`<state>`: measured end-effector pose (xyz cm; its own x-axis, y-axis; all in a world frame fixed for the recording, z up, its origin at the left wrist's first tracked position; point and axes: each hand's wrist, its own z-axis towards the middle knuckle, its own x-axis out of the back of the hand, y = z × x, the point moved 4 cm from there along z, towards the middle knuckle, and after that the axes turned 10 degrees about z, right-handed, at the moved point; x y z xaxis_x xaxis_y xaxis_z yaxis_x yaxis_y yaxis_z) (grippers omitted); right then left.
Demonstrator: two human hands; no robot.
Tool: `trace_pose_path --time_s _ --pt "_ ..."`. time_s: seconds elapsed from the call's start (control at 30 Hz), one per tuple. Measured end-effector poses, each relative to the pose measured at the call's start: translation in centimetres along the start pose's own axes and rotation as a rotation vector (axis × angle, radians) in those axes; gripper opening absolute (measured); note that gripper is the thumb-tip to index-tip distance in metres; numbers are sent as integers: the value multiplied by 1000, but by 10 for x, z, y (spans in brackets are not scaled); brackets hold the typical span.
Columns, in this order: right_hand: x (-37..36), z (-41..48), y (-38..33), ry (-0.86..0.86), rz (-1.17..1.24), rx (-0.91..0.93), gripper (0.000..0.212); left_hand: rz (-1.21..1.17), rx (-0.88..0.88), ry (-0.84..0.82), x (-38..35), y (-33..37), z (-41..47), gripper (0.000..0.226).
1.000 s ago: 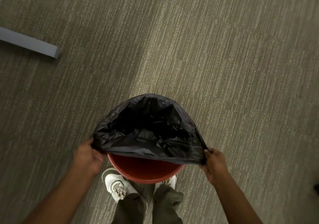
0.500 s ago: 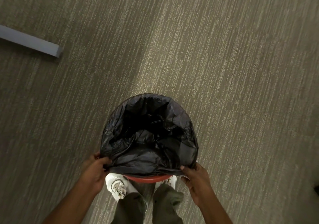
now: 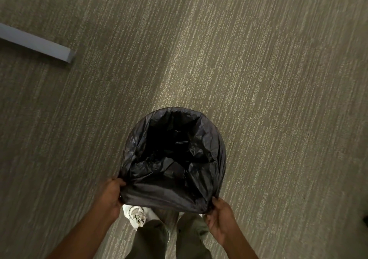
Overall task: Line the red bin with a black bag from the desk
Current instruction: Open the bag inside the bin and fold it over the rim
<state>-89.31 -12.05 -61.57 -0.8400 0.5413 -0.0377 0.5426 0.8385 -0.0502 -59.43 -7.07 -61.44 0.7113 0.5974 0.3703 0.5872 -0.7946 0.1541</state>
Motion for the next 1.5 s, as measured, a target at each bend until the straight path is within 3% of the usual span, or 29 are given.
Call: trace_pose_path --time_s 0.1,0.23,0.43,0.8,1.0,1.1,1.17,1.3,1.4,1.5 --pt "-7 -3 11 -8 -9 -34 36 9 -10 -45 -4 -3 -8 13" --pt "-16 -4 16 10 26 -31 46 2 -103 54 0 2 -12 11" --pt "-20 10 18 62 0 54 68 -80 -98 101 -3 13 -6 13" --pt "-33 20 16 106 109 77 58 -46 -41 145 2 4 23 11" --pt "-32 26 2 0 222 144 67 -38 -120 -7 -12 32 24 23" --pt "-26 31 -19 140 156 154 72 95 -249 91 -15 59 23 33" --pt "-25 30 -42 219 49 250 69 209 -446 208 -16 81 13 43" --pt "-42 18 -85 148 -286 608 44 449 -770 252 -30 112 -11 28" --pt "-56 14 -101 31 -395 714 33 613 -788 260 -35 115 2 33" --pt "-59 19 -110 -6 -433 706 24 560 -751 244 -37 114 9 32"
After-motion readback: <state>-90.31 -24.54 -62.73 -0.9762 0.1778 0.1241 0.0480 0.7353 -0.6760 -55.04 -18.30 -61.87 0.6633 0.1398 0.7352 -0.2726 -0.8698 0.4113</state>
